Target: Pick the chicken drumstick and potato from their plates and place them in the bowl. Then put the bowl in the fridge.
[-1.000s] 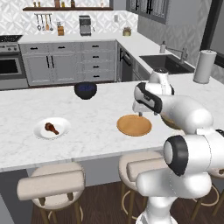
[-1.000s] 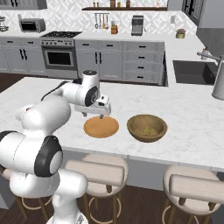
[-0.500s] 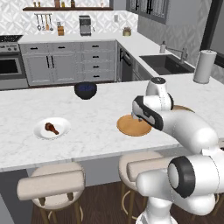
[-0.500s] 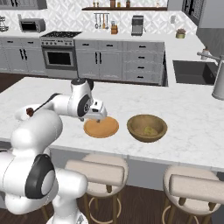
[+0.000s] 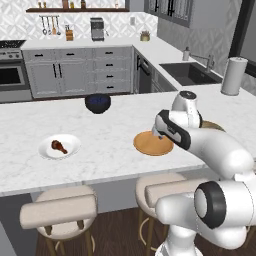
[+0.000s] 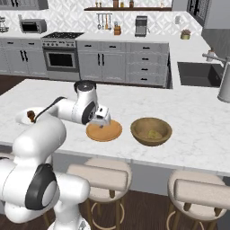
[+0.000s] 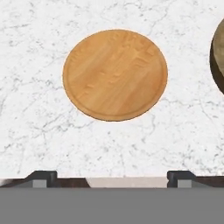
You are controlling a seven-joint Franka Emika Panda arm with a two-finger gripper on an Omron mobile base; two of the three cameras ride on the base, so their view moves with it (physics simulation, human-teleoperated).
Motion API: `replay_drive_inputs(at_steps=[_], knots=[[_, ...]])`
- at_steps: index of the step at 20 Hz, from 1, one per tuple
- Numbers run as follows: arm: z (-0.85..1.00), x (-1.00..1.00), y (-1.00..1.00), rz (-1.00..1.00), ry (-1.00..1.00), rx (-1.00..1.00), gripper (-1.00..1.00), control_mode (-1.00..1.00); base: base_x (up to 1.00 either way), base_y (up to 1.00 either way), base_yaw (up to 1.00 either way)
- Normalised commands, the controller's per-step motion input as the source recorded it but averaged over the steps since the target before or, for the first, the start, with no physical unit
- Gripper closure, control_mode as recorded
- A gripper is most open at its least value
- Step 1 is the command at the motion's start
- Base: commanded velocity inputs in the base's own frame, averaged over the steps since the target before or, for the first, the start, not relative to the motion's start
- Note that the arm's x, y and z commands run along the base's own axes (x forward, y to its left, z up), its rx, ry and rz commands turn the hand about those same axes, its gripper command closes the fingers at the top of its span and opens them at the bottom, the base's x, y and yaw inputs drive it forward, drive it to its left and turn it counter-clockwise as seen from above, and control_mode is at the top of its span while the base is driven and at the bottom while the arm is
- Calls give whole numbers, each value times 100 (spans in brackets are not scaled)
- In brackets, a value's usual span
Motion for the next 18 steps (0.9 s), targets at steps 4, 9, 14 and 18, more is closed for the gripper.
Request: replay_drive_inputs(at_steps=[4,9,14,18], knots=[[0,0,0,0,0,0,-100,100,0,84,0],[0,0,0,0,0,0,-100,100,18,39,0],[0,0,0,0,0,0,-100,100,35,-44,0],[0,0,0,0,0,0,-100,100,31,-33,-2]])
